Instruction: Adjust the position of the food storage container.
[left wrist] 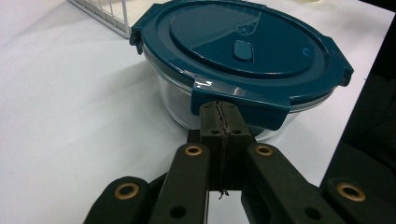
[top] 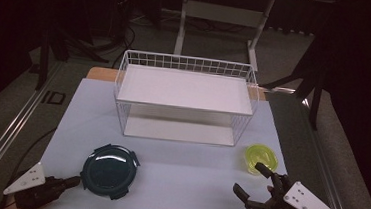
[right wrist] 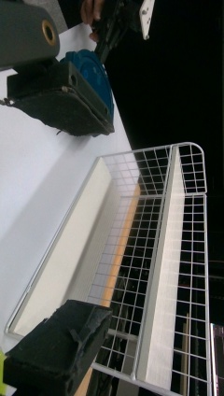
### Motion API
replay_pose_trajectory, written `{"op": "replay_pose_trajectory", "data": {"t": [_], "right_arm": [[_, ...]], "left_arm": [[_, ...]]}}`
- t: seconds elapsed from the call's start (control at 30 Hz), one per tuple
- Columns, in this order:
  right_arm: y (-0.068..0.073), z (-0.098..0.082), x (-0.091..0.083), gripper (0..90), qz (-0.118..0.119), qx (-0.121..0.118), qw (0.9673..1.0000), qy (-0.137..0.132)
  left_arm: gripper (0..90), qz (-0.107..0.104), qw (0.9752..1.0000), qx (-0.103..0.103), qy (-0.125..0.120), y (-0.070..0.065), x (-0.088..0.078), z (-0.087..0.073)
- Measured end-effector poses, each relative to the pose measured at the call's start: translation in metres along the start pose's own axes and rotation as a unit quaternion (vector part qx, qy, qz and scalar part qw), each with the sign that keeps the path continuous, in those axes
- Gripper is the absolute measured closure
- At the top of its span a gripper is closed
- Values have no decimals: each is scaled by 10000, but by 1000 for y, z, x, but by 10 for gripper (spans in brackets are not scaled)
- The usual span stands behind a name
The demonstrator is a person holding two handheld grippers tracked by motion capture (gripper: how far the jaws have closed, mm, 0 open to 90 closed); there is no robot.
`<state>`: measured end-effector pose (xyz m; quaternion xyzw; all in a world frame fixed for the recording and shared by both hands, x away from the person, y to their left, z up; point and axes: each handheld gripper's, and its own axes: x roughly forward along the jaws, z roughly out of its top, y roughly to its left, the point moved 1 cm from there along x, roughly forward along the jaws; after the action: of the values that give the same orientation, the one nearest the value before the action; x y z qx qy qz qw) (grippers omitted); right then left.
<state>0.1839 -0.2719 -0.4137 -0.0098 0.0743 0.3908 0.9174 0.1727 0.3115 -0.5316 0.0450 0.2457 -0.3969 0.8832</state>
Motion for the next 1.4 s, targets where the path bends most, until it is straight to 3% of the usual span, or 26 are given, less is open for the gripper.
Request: {"op": "replay_pose_trajectory", "data": {"t": [0.77, 0.97, 1.23, 1.4], "right_arm": [[1, -2, 2, 101, 88, -5, 9999, 69], [0, -2, 1, 101, 70, 24, 10000, 57], [1, -2, 1, 102, 72, 4, 10000, 54], [1, -2, 2, 102, 86, 31, 9999, 71]], "left_arm": [[895, -164, 9997, 30, 164, 13, 44, 30], [895, -156, 9996, 77, 229, 12, 44, 33], [895, -120, 9995, -33, 277, 13, 47, 35], [895, -227, 9992, 14, 342, 9, 57, 41]]}}
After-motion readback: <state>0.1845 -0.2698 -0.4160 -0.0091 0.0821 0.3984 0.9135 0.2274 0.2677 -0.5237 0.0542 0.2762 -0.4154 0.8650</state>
